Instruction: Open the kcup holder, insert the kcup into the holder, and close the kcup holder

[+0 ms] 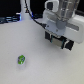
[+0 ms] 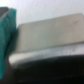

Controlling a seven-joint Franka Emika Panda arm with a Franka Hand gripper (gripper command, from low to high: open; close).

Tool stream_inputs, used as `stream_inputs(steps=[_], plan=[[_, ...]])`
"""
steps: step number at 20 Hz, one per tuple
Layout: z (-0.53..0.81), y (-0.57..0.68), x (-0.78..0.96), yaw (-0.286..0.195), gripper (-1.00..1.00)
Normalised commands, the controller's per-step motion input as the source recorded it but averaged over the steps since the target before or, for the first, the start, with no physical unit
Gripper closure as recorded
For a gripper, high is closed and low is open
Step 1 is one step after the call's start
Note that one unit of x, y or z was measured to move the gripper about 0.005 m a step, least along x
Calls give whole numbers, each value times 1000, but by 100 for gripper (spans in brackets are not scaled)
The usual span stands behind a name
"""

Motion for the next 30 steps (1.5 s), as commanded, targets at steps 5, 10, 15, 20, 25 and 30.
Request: stream_inputs(steps=[5, 10, 15, 20, 25, 30], plan=[[330, -451, 254, -156, -100], [286, -638, 167, -191, -100], [177, -623, 125, -216, -100], [113, -561, 50, -246, -100], [19, -464, 4, -288, -100], [7, -464, 22, -288, -100]])
